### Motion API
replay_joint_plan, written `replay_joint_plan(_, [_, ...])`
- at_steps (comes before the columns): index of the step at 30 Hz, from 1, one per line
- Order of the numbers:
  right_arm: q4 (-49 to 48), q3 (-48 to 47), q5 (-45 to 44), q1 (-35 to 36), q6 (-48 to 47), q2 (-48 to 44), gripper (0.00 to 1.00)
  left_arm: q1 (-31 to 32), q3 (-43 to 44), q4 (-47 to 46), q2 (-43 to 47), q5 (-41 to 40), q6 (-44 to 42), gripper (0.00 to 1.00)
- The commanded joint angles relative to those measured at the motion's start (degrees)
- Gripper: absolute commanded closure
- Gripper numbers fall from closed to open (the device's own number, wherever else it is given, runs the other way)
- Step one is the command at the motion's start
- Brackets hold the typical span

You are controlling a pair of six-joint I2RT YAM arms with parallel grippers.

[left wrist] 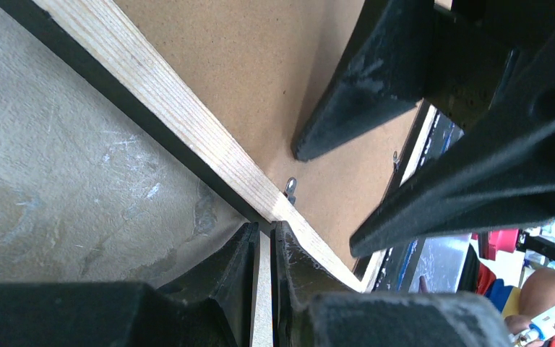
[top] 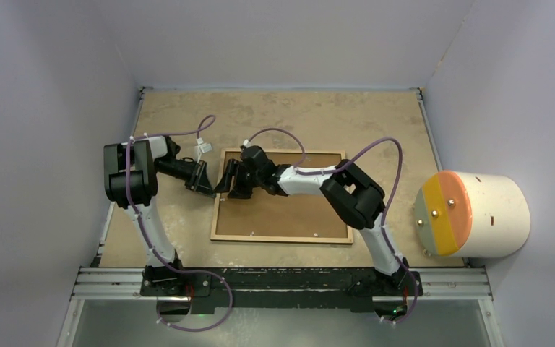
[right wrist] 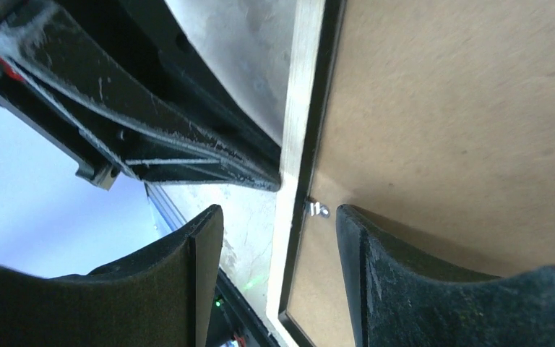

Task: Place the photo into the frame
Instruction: Install the photo frame at the center of the board.

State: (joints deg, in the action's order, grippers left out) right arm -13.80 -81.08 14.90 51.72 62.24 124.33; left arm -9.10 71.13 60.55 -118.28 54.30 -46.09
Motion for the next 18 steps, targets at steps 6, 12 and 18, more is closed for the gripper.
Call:
replay_joint_plan(6, [1.1, 0.4, 2.6, 2.1, 1.3, -1.1, 0.39, 0.4, -1.1, -3.1, 0.4, -3.7, -3.4, 0.87])
replay_joint_plan(12, [1.2, -0.3, 2.2, 2.1, 1.7, 0.2, 0.40, 0.4, -1.2, -2.9, 0.6, -3.9, -3.6, 0.87])
replay_joint_plan(18, [0.7, -1.4, 2.3, 2.1, 2.1, 1.6, 0.40, 0.3, -1.3, -2.7, 0.6, -3.6, -3.8, 0.87])
